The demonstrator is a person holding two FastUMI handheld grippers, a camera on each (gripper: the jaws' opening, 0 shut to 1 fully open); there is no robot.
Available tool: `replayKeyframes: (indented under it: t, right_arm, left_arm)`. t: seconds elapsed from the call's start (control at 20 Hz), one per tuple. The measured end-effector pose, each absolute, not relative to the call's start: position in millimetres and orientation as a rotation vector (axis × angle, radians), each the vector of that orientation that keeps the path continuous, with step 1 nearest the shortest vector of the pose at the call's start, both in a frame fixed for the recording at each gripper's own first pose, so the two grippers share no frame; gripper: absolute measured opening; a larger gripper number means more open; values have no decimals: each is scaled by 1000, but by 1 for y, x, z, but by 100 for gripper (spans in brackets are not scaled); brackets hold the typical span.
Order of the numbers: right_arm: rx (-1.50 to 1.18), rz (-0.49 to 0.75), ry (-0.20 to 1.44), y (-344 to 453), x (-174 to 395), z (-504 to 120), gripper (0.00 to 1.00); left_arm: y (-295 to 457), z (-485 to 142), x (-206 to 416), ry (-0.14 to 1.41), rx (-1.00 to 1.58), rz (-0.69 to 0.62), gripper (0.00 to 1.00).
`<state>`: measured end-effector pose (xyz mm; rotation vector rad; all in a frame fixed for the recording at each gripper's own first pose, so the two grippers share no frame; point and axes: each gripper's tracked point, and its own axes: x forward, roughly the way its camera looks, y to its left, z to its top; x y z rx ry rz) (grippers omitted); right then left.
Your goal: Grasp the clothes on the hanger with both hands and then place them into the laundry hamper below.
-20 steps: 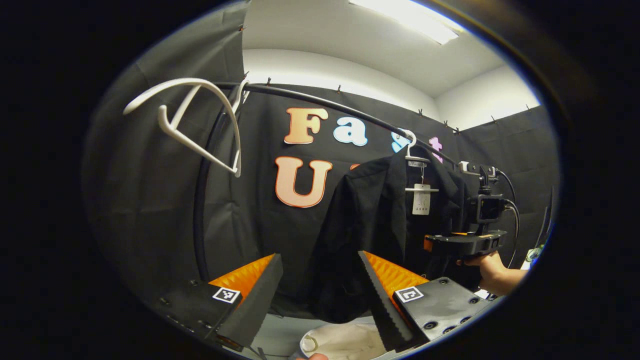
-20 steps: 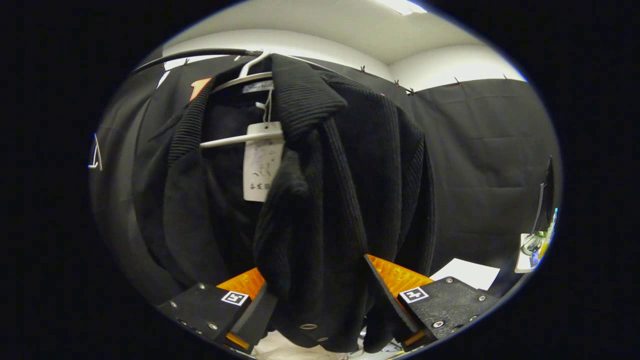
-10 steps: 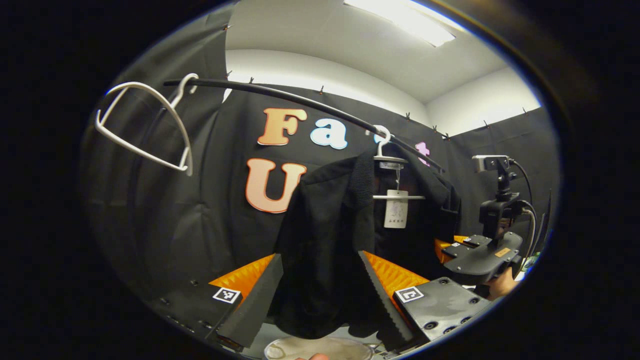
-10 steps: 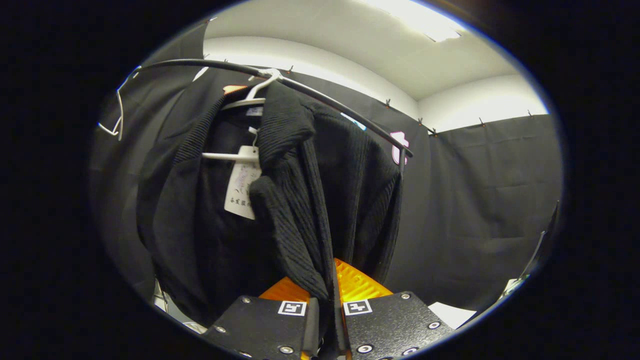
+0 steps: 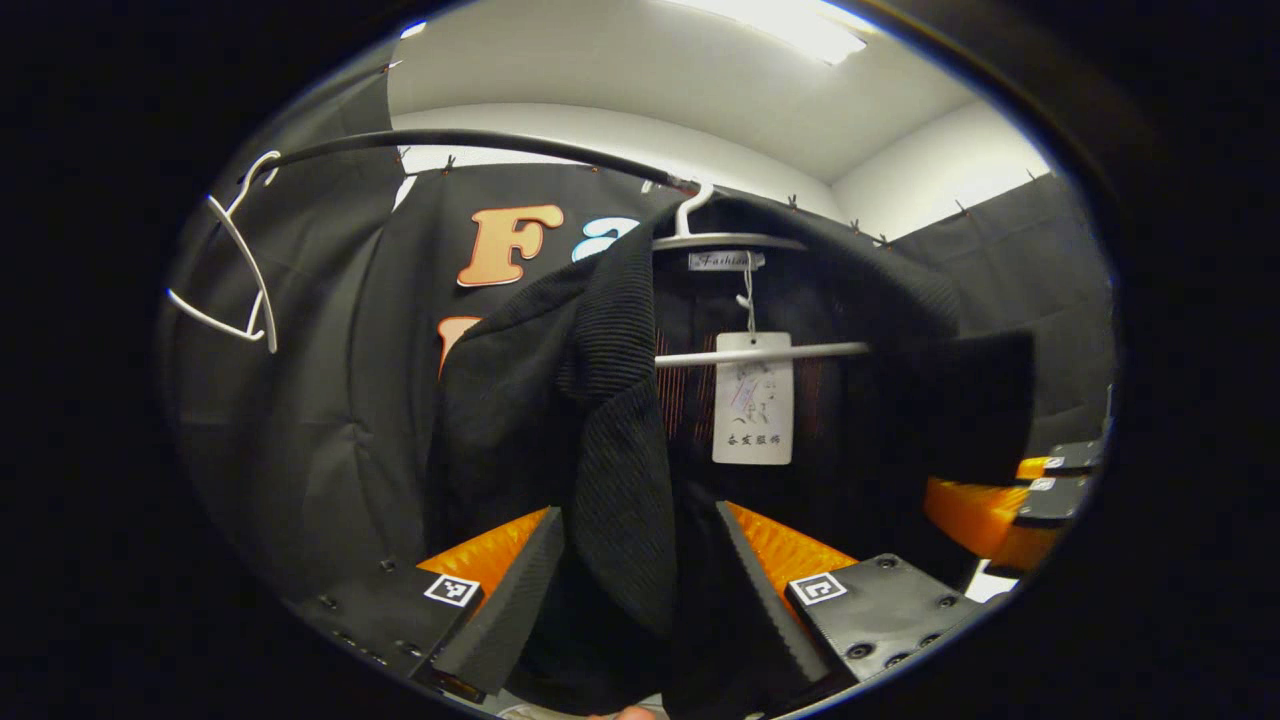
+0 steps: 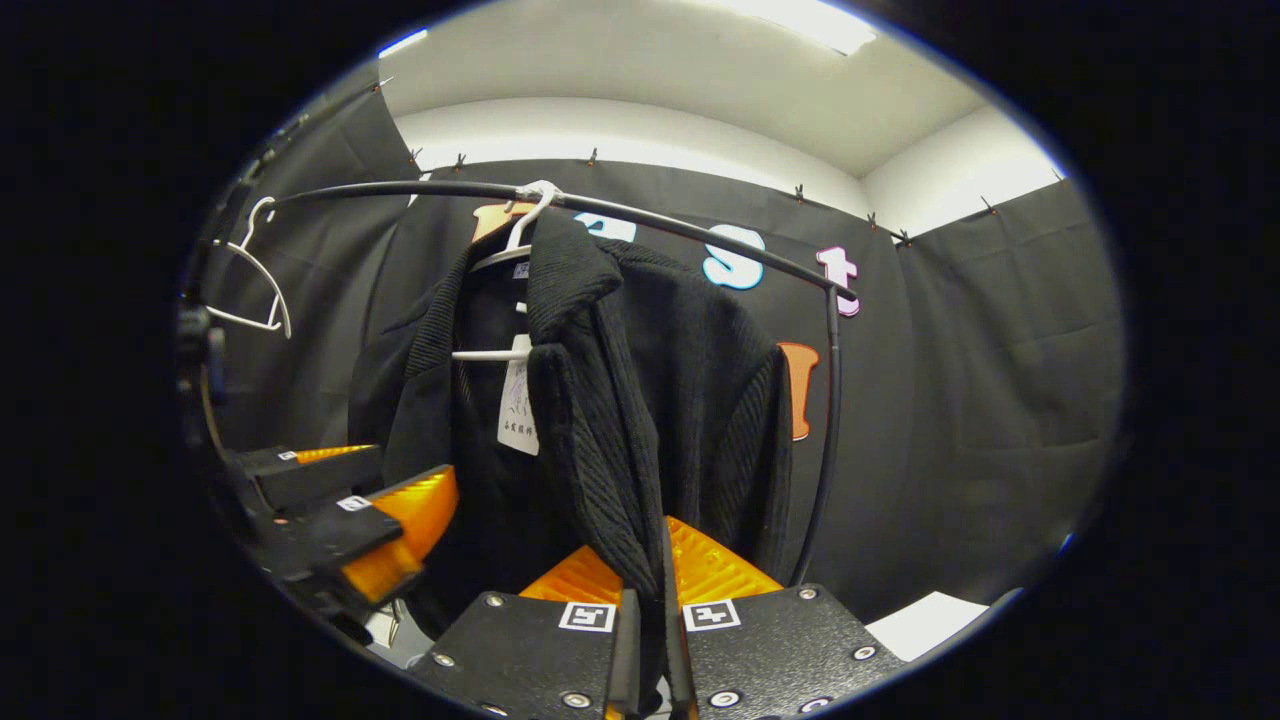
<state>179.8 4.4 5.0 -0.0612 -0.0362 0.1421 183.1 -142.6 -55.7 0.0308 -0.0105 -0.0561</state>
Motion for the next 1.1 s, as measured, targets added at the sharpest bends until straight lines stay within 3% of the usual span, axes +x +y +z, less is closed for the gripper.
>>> replayKeyframes:
  t: [0.1,0.2,0.35,0.45,0.7,1.1]
  right_arm:
    - [-30,166,-36,8,180,7,11]
    - [-13,161,-41,8,181,10,11]
    - [-7,118,-42,5,181,10,11]
    - [12,88,-31,3,180,9,11]
    - [18,-2,-54,-4,173,17,11]
    - [54,-79,-97,13,144,37,5]
  left_arm:
    - [-127,-61,200,-29,77,43,93]
    - [-103,-73,212,-26,116,119,96]
    - [-66,-90,222,16,144,156,96]
    - [-48,-88,220,25,137,128,89]
    - [-44,-68,200,23,75,-68,15]
    - [-17,-18,173,-32,-15,-152,12]
